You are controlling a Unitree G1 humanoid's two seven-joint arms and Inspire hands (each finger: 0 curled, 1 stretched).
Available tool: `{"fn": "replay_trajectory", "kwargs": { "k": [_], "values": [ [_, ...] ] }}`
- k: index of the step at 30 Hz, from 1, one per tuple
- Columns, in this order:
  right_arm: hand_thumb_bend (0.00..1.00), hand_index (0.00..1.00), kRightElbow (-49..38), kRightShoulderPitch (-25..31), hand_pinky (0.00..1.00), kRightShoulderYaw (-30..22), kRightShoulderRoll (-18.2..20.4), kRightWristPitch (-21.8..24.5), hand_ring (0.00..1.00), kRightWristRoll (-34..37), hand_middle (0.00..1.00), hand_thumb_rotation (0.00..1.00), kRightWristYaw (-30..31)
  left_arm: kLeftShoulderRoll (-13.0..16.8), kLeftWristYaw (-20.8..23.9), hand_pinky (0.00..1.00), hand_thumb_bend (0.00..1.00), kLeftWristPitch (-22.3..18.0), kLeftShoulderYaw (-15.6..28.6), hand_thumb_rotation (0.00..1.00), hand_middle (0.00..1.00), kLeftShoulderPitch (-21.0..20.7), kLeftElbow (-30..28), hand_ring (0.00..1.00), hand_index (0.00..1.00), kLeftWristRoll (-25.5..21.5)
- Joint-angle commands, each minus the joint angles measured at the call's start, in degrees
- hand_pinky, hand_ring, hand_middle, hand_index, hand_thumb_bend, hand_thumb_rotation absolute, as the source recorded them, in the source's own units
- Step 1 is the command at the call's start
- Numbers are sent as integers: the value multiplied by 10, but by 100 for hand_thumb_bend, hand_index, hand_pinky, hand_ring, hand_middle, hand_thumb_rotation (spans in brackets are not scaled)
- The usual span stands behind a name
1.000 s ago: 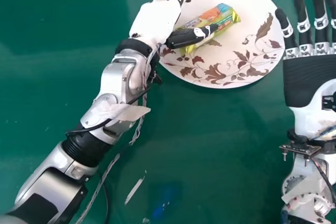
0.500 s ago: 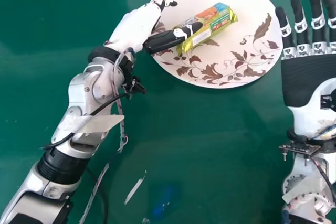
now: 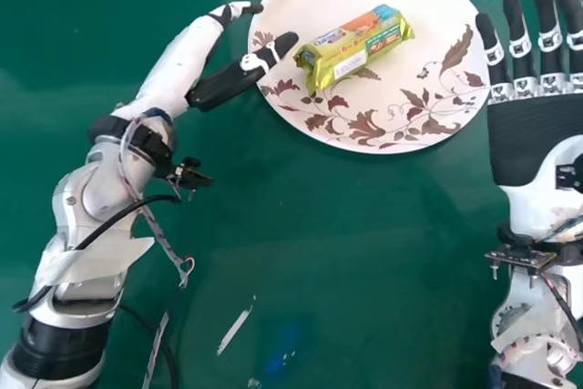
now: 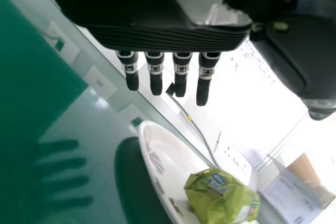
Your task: Pick up biscuit and place it in the plate
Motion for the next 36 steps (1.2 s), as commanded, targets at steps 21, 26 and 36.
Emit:
{"fn": "replay_trajectory", "kwargs": {
  "k": [21, 26, 36],
  "values": [
    [80, 81, -2, 20, 73, -6, 2, 7, 88, 3, 90, 27, 0, -79, -21, 100, 100, -155, 198, 88, 100, 131, -45, 100, 92, -484],
    [84, 77, 1, 19, 62, -7, 2, 3, 74, -2, 79, 22, 0, -108, -1, 100, 100, -170, 218, 89, 100, 149, -36, 100, 92, -550],
    [86, 79, 5, 16, 63, -11, -3, 5, 77, 1, 79, 25, 4, -89, -6, 100, 100, -235, 253, 88, 100, 190, -23, 100, 91, -550]
  ]
}}
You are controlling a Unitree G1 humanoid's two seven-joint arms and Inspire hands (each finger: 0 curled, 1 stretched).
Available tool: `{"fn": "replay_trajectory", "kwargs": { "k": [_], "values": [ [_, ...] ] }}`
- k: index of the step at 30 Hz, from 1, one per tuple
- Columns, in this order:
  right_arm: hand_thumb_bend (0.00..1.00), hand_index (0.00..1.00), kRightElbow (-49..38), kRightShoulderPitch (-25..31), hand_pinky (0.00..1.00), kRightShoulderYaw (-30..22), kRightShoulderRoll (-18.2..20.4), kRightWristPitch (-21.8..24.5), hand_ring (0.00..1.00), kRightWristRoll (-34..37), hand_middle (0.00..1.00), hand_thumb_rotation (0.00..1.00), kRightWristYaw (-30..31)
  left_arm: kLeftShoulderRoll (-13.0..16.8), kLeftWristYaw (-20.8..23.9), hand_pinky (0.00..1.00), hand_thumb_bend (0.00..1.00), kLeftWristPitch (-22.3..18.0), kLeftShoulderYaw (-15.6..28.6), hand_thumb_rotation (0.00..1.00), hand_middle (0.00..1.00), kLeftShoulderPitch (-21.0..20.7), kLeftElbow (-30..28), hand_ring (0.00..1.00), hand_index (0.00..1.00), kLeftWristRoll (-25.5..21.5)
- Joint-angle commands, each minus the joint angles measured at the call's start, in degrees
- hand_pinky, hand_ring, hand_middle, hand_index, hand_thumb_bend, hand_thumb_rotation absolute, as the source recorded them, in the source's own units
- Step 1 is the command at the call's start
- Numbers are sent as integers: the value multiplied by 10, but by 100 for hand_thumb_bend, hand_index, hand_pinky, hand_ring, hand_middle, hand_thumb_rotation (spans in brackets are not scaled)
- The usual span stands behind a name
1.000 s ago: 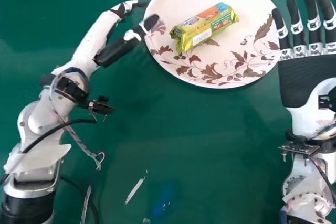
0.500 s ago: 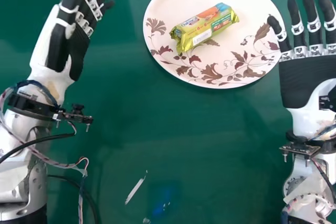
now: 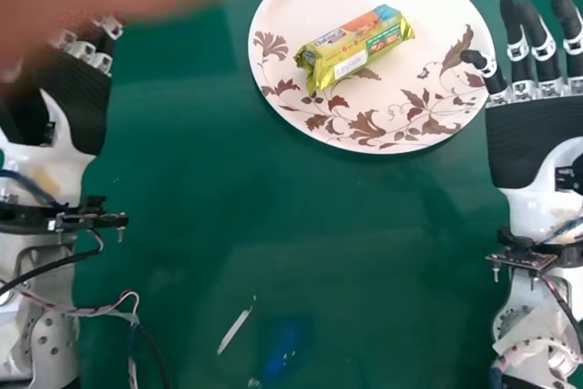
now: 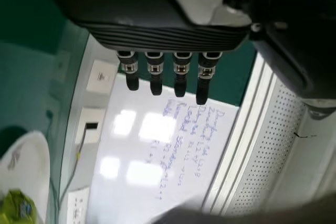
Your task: Pick up biscuit and place it in the plate
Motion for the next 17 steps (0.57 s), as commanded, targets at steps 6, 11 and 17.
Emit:
{"fn": "replay_trajectory", "kwargs": {
  "k": [6, 11, 17],
  "values": [
    [82, 83, 9, 11, 74, -10, -4, -6, 85, -5, 85, 24, 1, 13, -26, 100, 100, -66, 53, 90, 100, 53, 37, 100, 92, -34],
    [80, 85, 15, 8, 78, -14, -10, -6, 85, -4, 85, 24, 7, 6, -54, 100, 100, -106, 77, 88, 100, 59, 100, 100, 91, -75],
    [79, 85, 18, 4, 74, -18, -13, -12, 84, -16, 87, 22, 0, -5, -78, 96, 100, -130, 89, 86, 100, 46, 159, 97, 89, -122]
  ]
}}
